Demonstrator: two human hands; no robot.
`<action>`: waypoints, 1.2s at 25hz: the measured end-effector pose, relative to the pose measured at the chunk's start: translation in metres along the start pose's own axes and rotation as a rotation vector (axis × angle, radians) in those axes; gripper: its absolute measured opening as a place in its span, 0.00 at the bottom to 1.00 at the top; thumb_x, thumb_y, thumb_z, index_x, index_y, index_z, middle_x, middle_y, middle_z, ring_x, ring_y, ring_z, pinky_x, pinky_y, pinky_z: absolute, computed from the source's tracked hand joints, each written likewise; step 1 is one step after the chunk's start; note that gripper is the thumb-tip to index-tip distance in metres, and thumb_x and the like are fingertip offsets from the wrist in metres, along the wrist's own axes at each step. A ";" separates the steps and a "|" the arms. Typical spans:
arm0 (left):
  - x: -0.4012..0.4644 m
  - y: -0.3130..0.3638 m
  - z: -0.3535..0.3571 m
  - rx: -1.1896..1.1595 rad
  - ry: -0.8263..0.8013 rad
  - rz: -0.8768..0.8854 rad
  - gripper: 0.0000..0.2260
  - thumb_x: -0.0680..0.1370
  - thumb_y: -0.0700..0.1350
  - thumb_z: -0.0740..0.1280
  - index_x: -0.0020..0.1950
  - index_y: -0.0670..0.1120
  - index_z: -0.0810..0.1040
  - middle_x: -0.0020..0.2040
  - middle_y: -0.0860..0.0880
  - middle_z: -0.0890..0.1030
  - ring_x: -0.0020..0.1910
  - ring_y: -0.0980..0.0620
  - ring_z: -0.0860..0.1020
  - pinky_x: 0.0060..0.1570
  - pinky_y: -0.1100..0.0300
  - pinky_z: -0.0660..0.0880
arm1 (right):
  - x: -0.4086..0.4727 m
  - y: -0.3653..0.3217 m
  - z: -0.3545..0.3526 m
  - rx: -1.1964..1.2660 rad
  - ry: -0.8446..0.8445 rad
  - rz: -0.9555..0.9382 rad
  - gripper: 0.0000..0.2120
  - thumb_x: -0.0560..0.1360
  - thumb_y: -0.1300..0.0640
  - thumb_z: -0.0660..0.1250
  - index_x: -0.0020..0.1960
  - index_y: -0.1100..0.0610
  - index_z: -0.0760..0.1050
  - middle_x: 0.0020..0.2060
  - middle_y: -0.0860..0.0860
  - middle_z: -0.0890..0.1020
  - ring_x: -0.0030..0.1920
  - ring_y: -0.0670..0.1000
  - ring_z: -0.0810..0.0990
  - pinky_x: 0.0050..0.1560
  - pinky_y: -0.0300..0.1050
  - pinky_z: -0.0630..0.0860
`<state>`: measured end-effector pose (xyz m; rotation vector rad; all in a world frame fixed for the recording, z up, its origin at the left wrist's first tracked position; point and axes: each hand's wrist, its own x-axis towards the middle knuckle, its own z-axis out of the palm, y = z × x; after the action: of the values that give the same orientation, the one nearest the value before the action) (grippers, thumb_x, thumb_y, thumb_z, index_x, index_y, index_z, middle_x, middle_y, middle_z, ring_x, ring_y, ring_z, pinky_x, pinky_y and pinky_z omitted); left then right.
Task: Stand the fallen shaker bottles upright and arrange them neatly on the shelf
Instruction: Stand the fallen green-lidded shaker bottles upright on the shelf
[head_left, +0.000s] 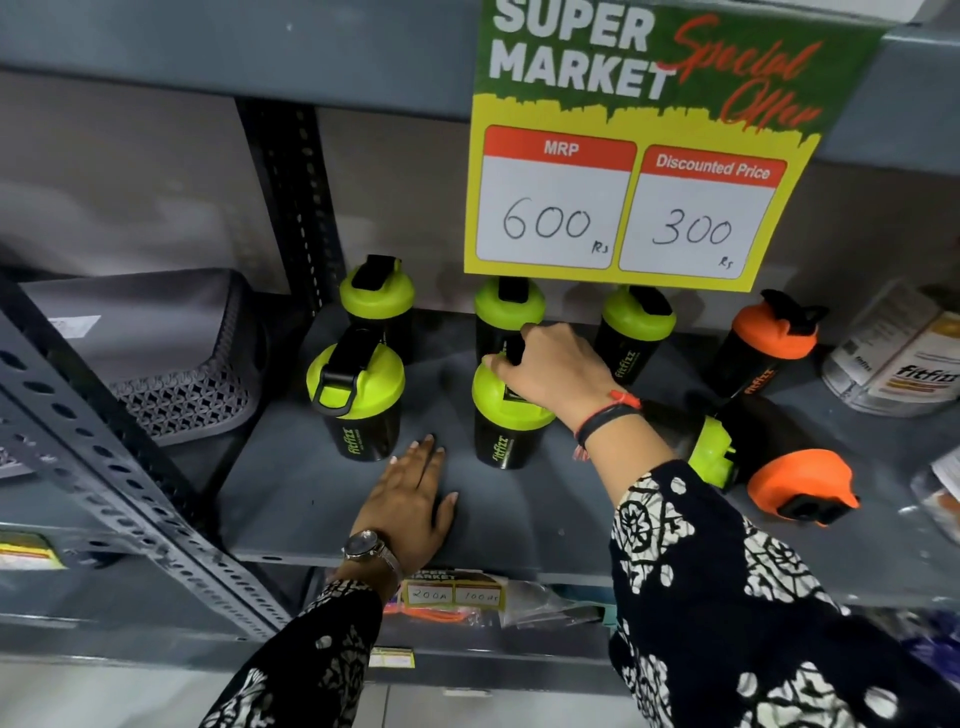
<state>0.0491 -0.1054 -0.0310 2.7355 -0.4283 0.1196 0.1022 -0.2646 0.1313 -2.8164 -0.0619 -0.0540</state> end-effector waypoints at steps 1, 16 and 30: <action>-0.002 0.002 -0.001 -0.009 0.001 -0.005 0.25 0.79 0.51 0.55 0.72 0.43 0.52 0.76 0.43 0.54 0.74 0.46 0.52 0.73 0.55 0.46 | -0.004 0.004 -0.003 0.030 0.015 0.019 0.22 0.75 0.43 0.59 0.55 0.62 0.71 0.54 0.63 0.77 0.55 0.65 0.75 0.47 0.50 0.71; 0.011 0.150 0.036 -0.023 0.009 0.017 0.20 0.77 0.46 0.59 0.63 0.34 0.69 0.63 0.34 0.74 0.63 0.35 0.72 0.59 0.39 0.70 | -0.110 0.228 0.008 0.086 0.066 -0.085 0.28 0.64 0.61 0.75 0.60 0.61 0.67 0.62 0.57 0.70 0.63 0.58 0.70 0.64 0.49 0.66; 0.039 0.143 0.059 -0.085 0.016 -0.040 0.25 0.78 0.50 0.59 0.71 0.41 0.56 0.75 0.42 0.57 0.74 0.46 0.54 0.72 0.55 0.49 | -0.078 0.196 -0.031 -0.054 0.185 -0.238 0.18 0.72 0.59 0.67 0.60 0.62 0.69 0.56 0.60 0.76 0.52 0.64 0.76 0.53 0.56 0.71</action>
<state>0.0431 -0.2648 -0.0316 2.6565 -0.3658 0.1100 0.0329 -0.4634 0.0951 -2.8281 -0.3564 -0.3748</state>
